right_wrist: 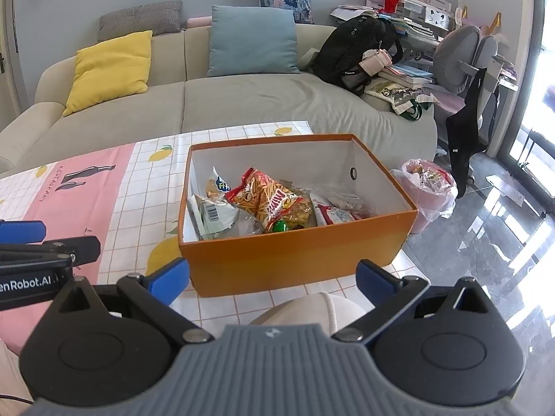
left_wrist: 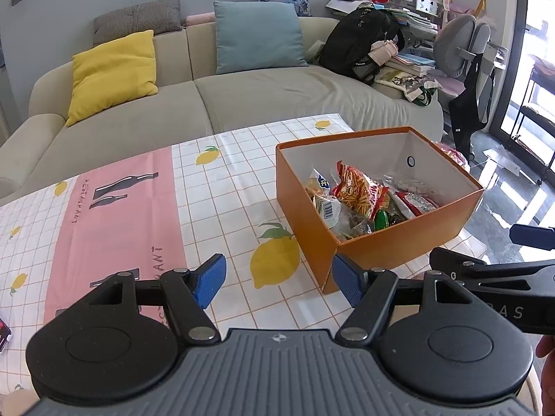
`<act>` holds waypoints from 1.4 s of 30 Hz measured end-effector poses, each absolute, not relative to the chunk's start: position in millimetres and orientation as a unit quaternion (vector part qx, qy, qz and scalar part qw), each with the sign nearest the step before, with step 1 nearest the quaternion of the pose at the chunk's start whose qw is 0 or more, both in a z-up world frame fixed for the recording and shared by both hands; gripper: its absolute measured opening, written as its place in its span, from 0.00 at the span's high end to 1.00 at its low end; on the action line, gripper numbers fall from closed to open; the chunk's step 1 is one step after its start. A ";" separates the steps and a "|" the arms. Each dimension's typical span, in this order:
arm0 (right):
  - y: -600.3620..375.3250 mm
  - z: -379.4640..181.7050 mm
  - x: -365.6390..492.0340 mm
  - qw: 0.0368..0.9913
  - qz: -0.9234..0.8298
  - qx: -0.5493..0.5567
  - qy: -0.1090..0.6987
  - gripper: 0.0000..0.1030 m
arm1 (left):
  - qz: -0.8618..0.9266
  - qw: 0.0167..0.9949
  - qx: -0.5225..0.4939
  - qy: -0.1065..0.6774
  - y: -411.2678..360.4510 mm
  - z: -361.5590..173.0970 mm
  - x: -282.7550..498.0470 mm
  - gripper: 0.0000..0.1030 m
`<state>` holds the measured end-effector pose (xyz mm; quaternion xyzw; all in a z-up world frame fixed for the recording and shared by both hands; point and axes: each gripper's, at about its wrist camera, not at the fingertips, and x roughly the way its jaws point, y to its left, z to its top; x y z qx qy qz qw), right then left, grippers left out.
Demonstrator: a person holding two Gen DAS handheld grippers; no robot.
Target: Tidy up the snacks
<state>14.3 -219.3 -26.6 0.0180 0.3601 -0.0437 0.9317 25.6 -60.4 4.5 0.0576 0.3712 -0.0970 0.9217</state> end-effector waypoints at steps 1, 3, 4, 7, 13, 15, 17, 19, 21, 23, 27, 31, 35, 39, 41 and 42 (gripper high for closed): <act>-219.2 -26.6 14.2 0.932 -0.044 0.019 0.360 0.03 | -0.097 0.922 0.058 0.371 -60.2 4.6 25.6 0.20; -219.6 -27.4 13.9 0.931 -0.043 0.021 0.361 0.03 | -0.097 0.922 0.058 0.371 -60.3 4.8 25.6 0.20; -220.1 -27.6 13.8 0.931 -0.043 0.022 0.362 0.03 | -0.097 0.922 0.059 0.370 -60.4 5.1 25.6 0.20; -221.4 -27.6 13.3 0.931 -0.043 0.026 0.362 0.03 | -0.096 0.923 0.060 0.369 -60.3 5.3 24.9 0.20; -219.7 -26.0 13.1 0.932 -0.038 0.024 0.359 0.03 | -0.094 0.924 0.063 0.365 -59.3 5.4 24.7 0.20; -219.1 -26.6 13.3 0.931 -0.037 0.024 0.361 0.03 | -0.094 0.925 0.064 0.362 -58.9 6.2 24.5 0.20; -219.1 -26.9 13.5 0.931 -0.037 0.025 0.363 0.03 | -0.093 0.925 0.063 0.362 -58.1 6.7 24.8 0.20; -219.2 -26.1 13.1 0.931 -0.037 0.026 0.361 0.03 | -0.093 0.926 0.064 0.360 -57.7 6.9 24.7 0.20; -219.5 -24.6 12.9 0.932 -0.036 0.028 0.359 0.03 | -0.093 0.926 0.066 0.360 -57.8 6.5 24.6 0.20; -218.9 -23.7 12.5 0.933 -0.034 0.028 0.358 0.03 | -0.095 0.926 0.066 0.359 -57.6 6.6 24.1 0.20; -216.8 -24.2 12.3 0.933 -0.031 0.027 0.357 0.03 | -0.095 0.927 0.065 0.357 -57.2 7.0 23.4 0.20; -215.2 -24.8 12.6 0.933 -0.030 0.027 0.358 0.03 | -0.094 0.927 0.064 0.358 -57.4 7.3 23.4 0.20; -214.6 -24.6 12.5 0.933 -0.031 0.027 0.357 0.03 | -0.094 0.927 0.065 0.357 -57.4 7.4 23.2 0.20; -214.4 -24.6 12.6 0.933 -0.031 0.027 0.358 0.03 | -0.093 0.927 0.066 0.356 -58.0 7.6 22.9 0.20; -214.0 -24.7 12.7 0.933 -0.030 0.027 0.359 0.03 | -0.093 0.928 0.064 0.356 -57.5 7.6 22.8 0.20; -213.7 -24.5 12.6 0.933 -0.029 0.027 0.359 0.03 | -0.093 0.928 0.064 0.356 -57.4 7.6 23.1 0.20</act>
